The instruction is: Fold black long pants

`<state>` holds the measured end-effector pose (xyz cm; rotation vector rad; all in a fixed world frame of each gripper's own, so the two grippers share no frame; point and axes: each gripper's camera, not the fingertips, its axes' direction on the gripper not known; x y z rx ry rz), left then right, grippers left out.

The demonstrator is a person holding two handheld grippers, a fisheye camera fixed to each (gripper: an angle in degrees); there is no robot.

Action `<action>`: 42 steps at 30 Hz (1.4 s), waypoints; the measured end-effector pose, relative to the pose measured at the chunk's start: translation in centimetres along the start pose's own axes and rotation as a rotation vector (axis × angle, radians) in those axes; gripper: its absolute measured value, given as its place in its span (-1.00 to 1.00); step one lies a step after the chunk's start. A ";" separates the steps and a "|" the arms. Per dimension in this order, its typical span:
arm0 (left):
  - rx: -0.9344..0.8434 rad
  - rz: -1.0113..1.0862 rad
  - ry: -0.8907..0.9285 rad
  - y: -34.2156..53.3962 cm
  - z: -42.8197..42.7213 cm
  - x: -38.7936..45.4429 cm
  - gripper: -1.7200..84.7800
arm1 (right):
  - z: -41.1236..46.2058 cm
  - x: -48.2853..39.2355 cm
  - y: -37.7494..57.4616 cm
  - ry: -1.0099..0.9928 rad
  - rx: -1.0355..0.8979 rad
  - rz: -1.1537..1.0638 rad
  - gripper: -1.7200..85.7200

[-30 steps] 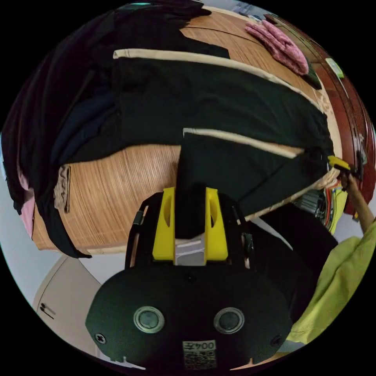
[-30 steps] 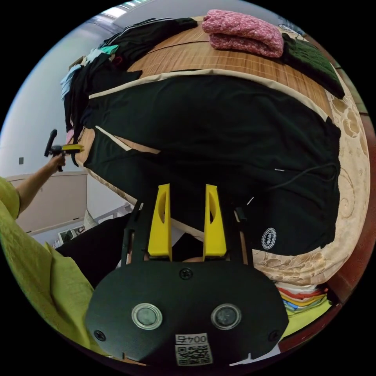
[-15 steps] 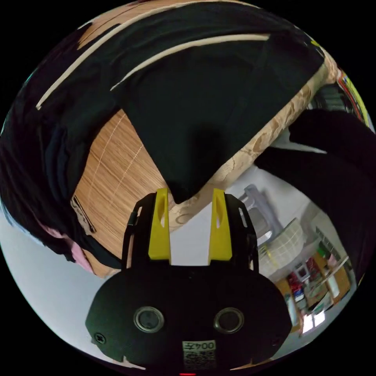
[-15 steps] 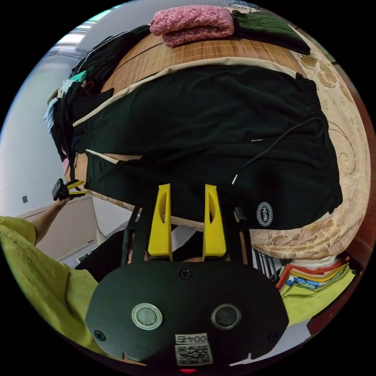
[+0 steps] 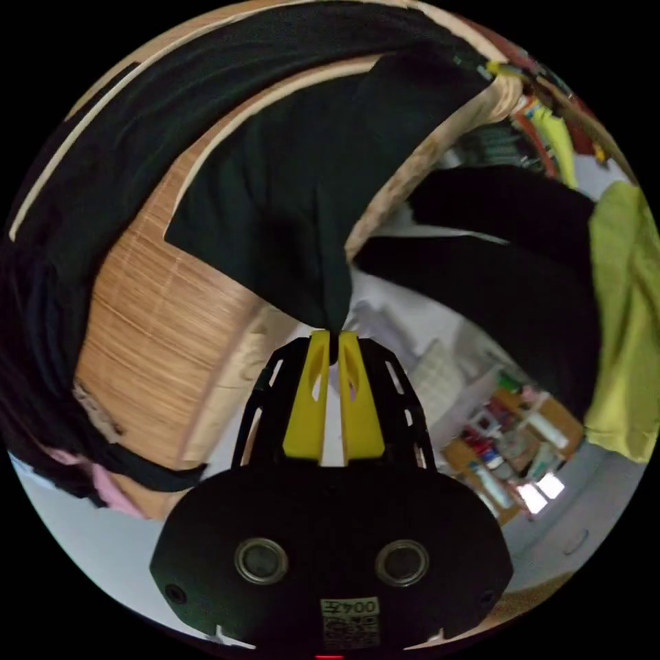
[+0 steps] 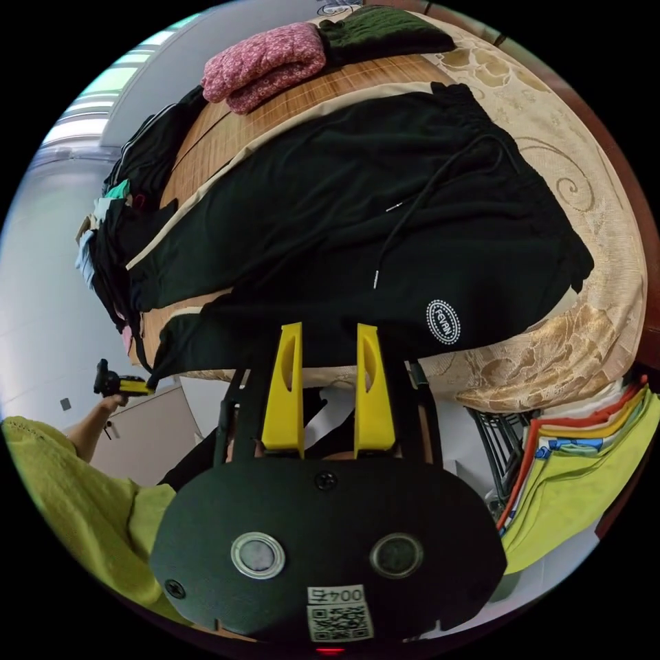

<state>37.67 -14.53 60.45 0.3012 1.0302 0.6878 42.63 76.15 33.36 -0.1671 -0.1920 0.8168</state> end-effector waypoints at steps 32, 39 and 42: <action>0.874 -0.821 0.044 -0.8 -7.0 -10.6 -0.66 | 1.1 -5.6 -0.6 -0.126 0.071 -0.056 -0.67; 0.800 -0.992 -0.145 -5.1 -7.6 -8.2 -0.64 | 0.3 -4.3 -1.2 0.199 0.019 -0.020 -0.65; 0.824 -1.034 -0.089 -5.6 -7.8 -8.1 -0.64 | 1.2 -3.5 -2.0 0.272 -0.057 -0.055 -0.65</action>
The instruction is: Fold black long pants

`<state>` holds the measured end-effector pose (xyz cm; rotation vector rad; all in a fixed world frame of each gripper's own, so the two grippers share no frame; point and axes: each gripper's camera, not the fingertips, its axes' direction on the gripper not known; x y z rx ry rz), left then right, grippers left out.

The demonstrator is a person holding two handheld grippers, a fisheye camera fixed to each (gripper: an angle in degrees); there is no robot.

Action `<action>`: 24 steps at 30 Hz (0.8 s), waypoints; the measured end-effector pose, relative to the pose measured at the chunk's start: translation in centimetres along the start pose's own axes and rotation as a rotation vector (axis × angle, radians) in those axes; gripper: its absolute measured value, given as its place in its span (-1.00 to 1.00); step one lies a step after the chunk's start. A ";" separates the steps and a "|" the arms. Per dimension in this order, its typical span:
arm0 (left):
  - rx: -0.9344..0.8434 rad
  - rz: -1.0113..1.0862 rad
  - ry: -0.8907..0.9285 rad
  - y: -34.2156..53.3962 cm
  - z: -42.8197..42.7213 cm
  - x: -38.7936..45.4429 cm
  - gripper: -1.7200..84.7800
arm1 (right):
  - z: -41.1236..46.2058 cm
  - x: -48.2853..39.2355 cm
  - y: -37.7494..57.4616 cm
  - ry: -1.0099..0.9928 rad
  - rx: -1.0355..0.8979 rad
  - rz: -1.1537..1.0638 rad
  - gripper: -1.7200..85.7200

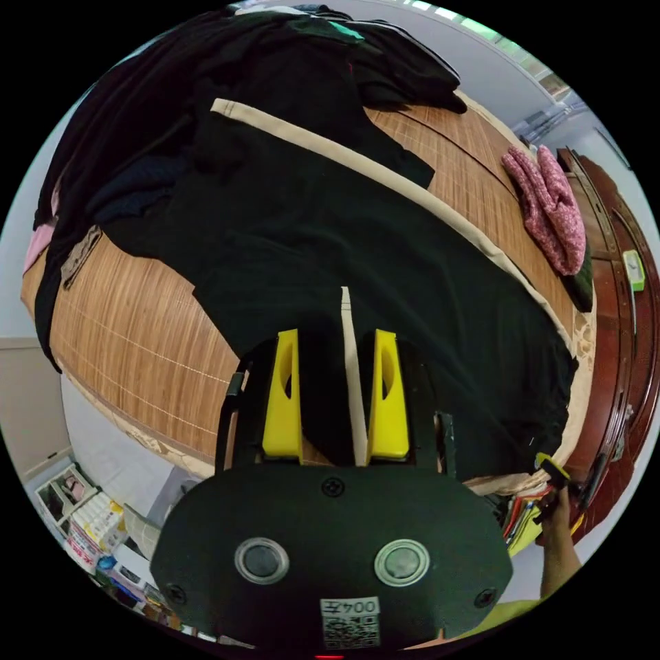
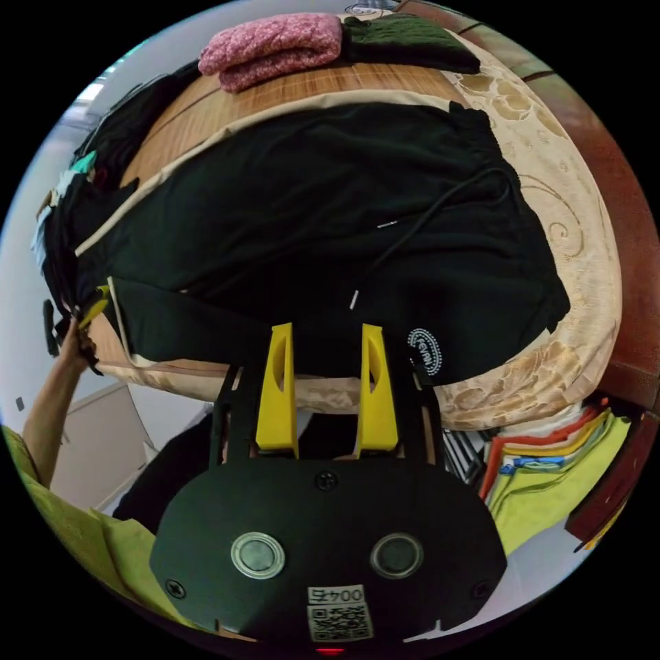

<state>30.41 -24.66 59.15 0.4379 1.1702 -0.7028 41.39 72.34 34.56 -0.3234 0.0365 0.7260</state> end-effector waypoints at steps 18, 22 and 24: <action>-0.045 -0.001 -0.039 -0.6 -1.3 2.5 -0.69 | 1.1 0.0 -2.1 0.028 -0.158 -0.096 -0.67; -0.031 -0.030 -0.099 -0.6 -1.6 3.1 -0.71 | 0.6 0.7 -1.8 0.021 -0.154 -0.086 -0.70; -0.019 -0.072 -0.073 -0.4 -2.0 2.4 -0.75 | 0.4 1.2 -1.6 0.013 -0.152 -0.077 -0.70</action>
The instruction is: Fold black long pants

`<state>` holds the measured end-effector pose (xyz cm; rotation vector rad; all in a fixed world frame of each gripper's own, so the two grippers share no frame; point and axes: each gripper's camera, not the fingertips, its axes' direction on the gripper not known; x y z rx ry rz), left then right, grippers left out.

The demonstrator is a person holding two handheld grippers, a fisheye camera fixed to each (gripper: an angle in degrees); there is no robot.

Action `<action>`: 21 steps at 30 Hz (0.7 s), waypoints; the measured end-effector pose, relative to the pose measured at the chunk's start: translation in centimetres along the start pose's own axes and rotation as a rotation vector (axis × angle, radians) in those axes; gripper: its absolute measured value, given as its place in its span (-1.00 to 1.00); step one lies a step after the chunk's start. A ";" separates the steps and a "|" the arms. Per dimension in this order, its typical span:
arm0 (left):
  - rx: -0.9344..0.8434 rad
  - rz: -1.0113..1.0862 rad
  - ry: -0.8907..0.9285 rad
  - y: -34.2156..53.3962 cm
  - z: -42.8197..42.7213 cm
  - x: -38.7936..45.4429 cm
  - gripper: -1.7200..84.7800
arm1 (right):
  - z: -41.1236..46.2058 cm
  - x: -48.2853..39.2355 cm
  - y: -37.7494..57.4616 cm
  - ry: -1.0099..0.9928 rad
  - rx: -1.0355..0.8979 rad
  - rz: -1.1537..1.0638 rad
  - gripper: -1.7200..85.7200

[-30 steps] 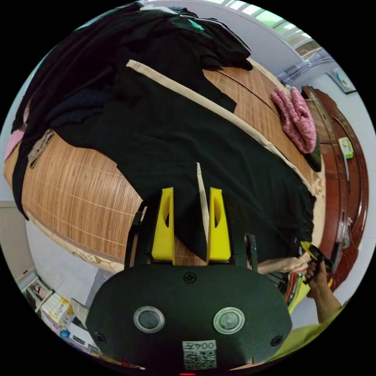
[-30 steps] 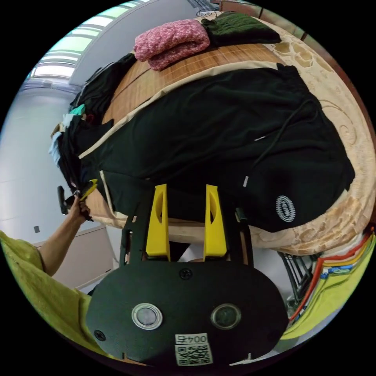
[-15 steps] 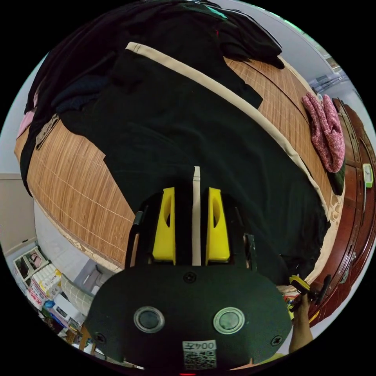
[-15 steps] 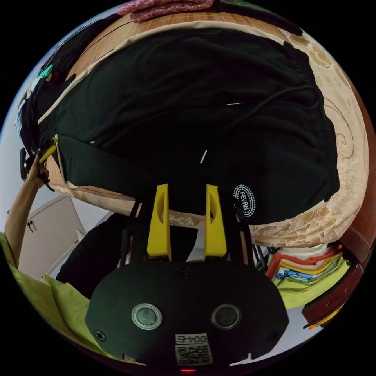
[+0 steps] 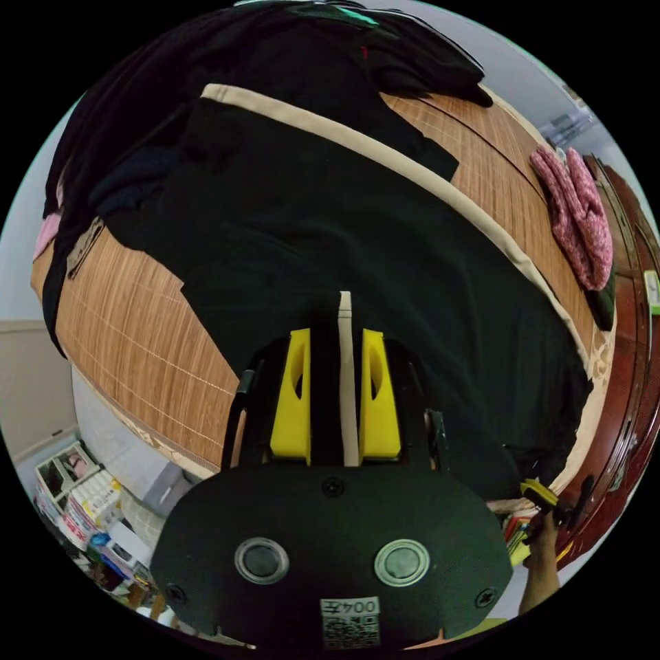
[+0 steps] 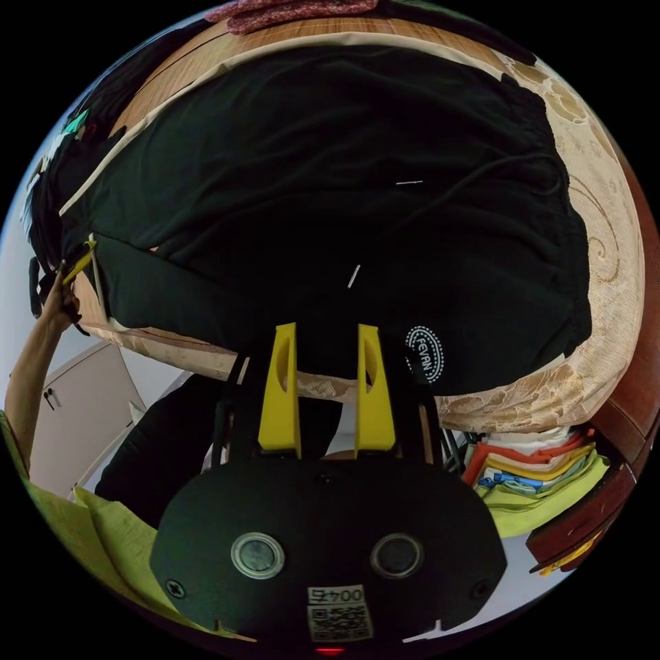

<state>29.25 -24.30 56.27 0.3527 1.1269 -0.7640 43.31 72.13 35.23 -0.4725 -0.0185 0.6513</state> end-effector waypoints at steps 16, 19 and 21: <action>0.020 -0.018 0.241 0.6 -6.7 -4.2 -0.95 | -2.2 6.7 6.4 -0.165 0.116 0.049 -0.65; 0.084 -0.064 0.318 2.3 -11.4 -7.0 -0.95 | -4.1 10.4 10.6 -0.223 0.194 0.143 -0.65; 0.117 -0.103 0.357 3.5 -14.7 -9.1 -0.95 | -4.6 13.1 13.3 -0.250 0.220 0.221 -0.65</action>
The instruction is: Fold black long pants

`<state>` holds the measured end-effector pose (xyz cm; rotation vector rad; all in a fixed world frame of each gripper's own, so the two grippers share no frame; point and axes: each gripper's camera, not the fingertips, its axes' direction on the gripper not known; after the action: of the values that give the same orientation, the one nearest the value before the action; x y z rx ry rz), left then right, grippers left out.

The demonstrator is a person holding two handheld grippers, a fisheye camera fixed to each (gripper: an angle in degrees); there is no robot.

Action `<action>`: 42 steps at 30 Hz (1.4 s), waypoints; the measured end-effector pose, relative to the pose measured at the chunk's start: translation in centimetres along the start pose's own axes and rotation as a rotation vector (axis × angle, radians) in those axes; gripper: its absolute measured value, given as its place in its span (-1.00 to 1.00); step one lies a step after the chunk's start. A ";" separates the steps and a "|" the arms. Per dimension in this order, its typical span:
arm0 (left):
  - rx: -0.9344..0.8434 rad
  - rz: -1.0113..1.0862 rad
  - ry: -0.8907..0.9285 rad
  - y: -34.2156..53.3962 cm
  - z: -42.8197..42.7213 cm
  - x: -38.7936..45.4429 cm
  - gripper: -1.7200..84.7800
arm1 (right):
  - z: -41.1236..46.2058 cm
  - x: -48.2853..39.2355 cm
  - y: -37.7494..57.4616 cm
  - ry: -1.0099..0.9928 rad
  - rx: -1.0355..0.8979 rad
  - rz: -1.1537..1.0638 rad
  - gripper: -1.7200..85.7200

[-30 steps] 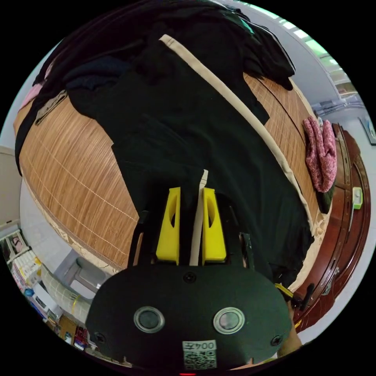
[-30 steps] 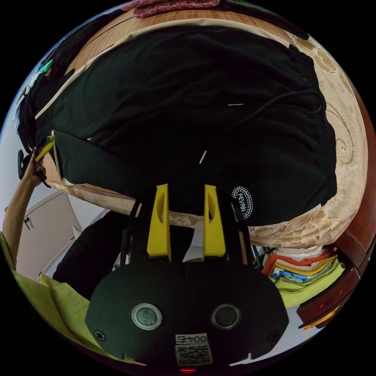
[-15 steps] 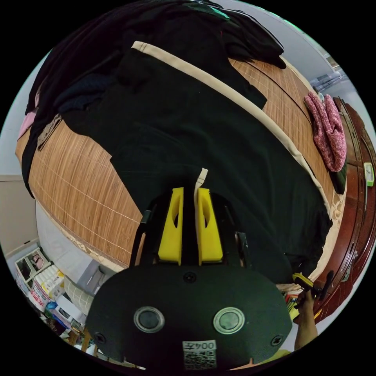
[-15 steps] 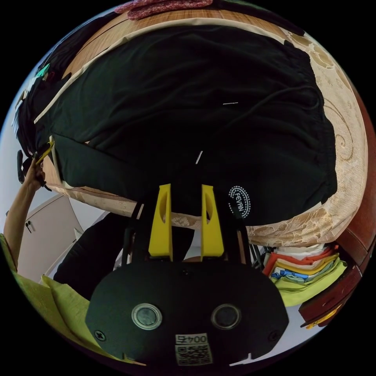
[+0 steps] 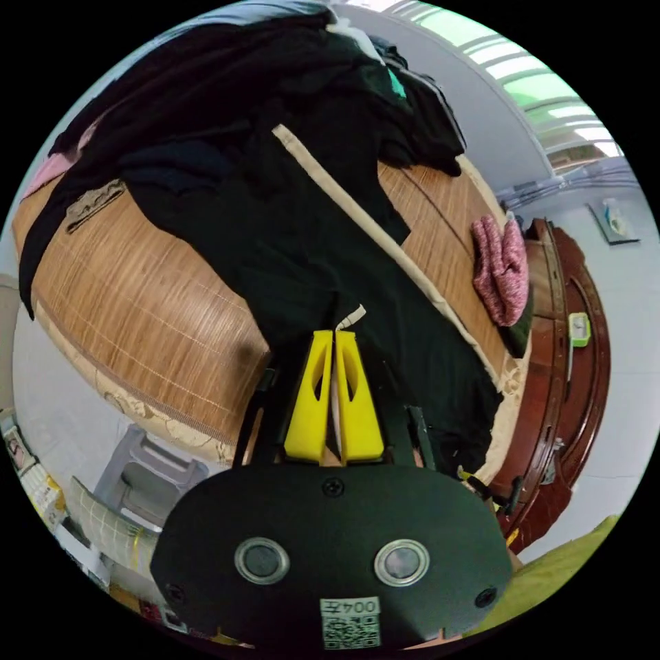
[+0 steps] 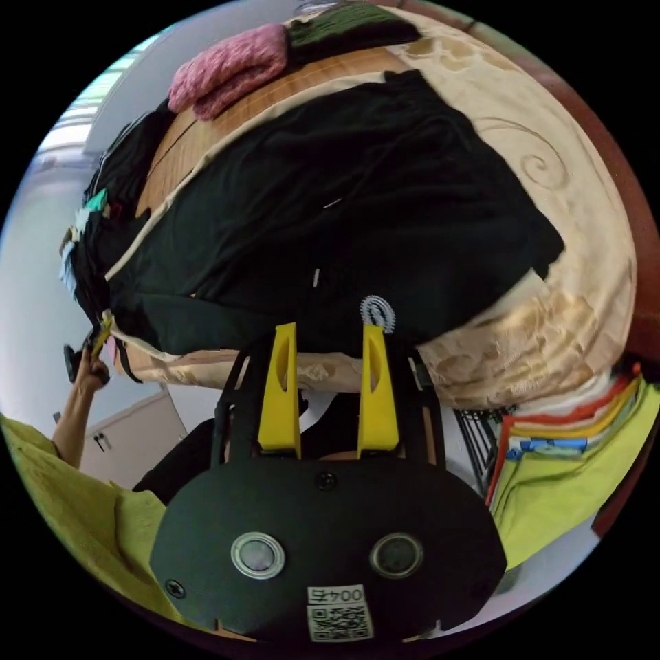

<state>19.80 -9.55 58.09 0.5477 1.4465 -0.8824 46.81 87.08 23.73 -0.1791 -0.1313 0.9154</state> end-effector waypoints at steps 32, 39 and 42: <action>0.128 -0.120 0.190 0.7 -17.4 -1.2 -0.94 | -1.8 24.4 7.0 -0.486 0.213 0.549 -0.73; 0.129 -0.142 0.165 1.1 -17.0 -2.3 -0.94 | -2.1 25.7 7.2 -0.621 0.270 0.512 -0.94; 0.137 -0.148 0.147 1.4 -17.1 -2.8 -0.95 | -3.7 25.3 7.3 -0.553 0.251 0.485 -0.96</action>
<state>10.70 5.24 59.10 0.6243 1.5822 -1.0828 57.12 111.18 19.48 0.2954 -0.4973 1.4392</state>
